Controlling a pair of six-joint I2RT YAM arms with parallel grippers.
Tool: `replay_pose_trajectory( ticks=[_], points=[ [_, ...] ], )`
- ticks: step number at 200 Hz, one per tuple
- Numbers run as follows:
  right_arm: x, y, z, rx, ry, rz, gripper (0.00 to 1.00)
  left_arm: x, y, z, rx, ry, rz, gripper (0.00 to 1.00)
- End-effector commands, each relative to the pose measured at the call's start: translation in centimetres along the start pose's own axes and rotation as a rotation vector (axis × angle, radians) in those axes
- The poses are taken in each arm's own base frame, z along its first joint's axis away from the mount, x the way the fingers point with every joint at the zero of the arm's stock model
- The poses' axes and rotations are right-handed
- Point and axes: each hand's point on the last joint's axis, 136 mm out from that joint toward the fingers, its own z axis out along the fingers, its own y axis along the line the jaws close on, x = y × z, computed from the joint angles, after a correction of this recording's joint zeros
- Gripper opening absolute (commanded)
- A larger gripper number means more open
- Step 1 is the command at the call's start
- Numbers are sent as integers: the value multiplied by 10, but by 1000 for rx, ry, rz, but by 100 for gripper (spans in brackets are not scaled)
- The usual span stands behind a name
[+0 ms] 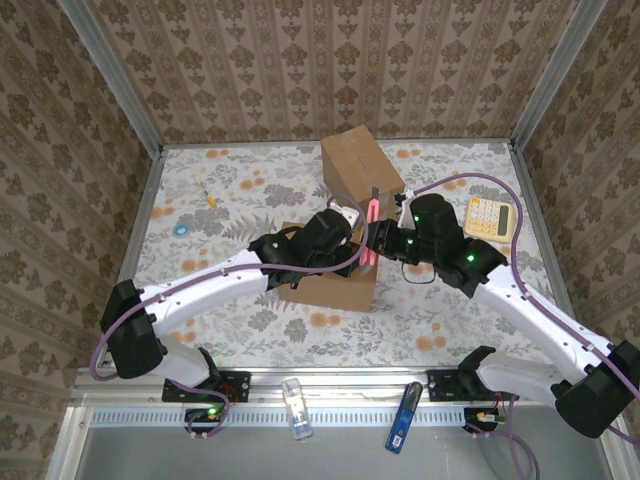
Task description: Unpack the express box
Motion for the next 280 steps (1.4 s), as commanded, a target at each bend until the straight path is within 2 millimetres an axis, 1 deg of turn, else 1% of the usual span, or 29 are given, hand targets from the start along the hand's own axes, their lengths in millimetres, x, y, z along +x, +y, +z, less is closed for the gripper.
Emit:
replay_pose_trajectory(
  ticks=[1,51,113,131,144,155,167,178,190,199,217,234,253,267,280],
  points=[
    [-7,15,10,-60,-35,2,6,-22,-43,-10,151,-56,15,30],
    [-5,14,16,-59,-25,14,8,-25,-46,-9,161,-57,18,30],
    [-2,14,25,-60,-10,26,15,-28,-52,-7,180,-56,19,30],
    [-1,13,27,-58,-7,29,15,-28,-53,-6,181,-55,18,30],
    [-1,13,28,-58,-4,29,12,-28,-53,-5,183,-53,18,30],
    [-1,12,27,-55,-4,27,0,-29,-53,-7,182,-56,18,30],
    [-1,12,25,-47,-6,13,0,-30,-49,-9,162,-56,26,29],
    [-3,10,18,-27,-12,-17,0,-32,-43,-18,131,-63,39,30],
    [-5,10,8,-13,-17,-64,0,-35,-32,-31,100,-72,51,30],
    [-7,8,-2,-6,-15,-103,0,-38,-23,-44,84,-80,59,31],
    [-11,6,-18,-23,7,-179,0,-41,-7,-76,87,-114,67,33],
    [-6,18,-27,-133,79,-260,0,-45,-1,-105,182,-171,55,38],
    [9,38,-32,-283,173,-374,0,-56,-9,-139,387,-277,29,48],
    [17,51,-36,-370,211,-429,0,-65,-13,-157,511,-344,14,57],
    [21,63,-40,-449,230,-473,0,-73,-17,-165,584,-384,12,64]
  ],
)
